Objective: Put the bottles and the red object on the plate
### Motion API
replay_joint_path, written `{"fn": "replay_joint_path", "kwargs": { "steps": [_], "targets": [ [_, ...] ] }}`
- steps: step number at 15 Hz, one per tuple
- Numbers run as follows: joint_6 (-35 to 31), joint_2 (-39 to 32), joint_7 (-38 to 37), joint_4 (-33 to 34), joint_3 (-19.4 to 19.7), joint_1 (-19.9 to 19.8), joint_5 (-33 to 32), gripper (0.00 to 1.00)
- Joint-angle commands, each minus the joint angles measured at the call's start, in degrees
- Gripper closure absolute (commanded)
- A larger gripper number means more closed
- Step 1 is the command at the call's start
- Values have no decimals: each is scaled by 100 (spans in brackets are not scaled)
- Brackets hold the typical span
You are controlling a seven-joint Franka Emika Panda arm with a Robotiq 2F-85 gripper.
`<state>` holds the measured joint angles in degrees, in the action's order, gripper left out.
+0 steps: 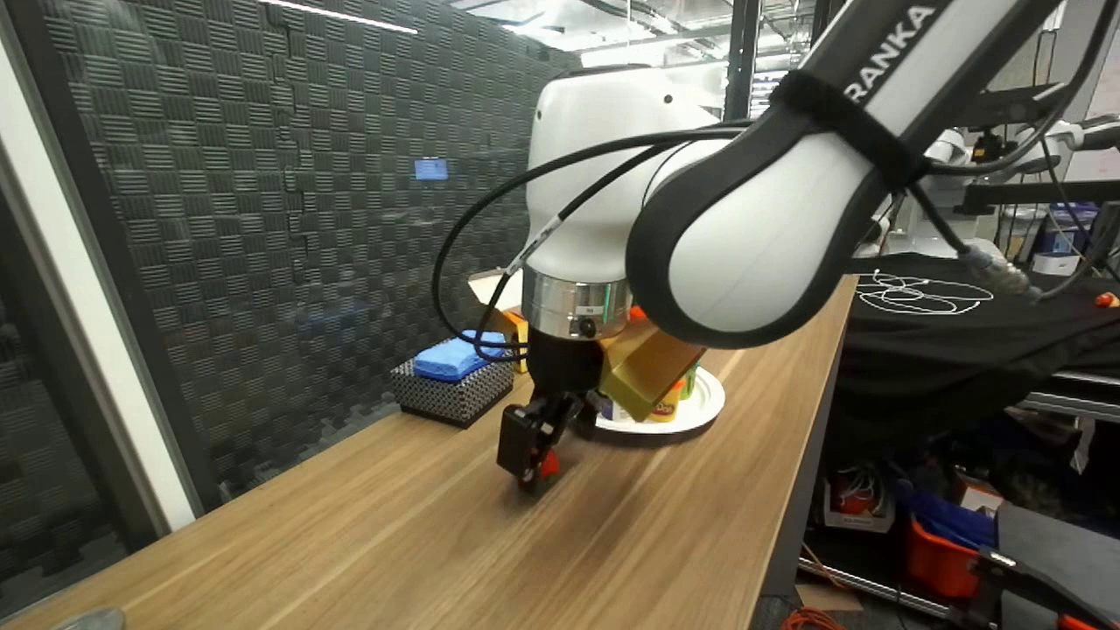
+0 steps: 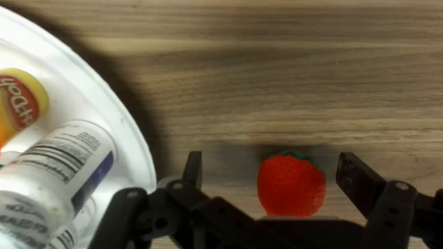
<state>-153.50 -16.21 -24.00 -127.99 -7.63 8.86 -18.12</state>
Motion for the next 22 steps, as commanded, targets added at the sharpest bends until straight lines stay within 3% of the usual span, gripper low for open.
{"fn": "replay_joint_path", "kwargs": {
  "steps": [1,3,9,13,16,19,22],
  "targets": [
    [6,-327,530,388,63,182,442,0],
    [13,-343,726,395,68,214,596,26],
    [-128,10,635,157,276,374,422,73],
    [-111,518,328,-133,482,552,128,76],
    [-16,1216,-646,-570,821,713,-627,76],
    [2,2049,-1694,-1203,979,601,-1462,76],
    [143,2706,-2319,-1709,1061,385,-1821,76]
  ]
}}
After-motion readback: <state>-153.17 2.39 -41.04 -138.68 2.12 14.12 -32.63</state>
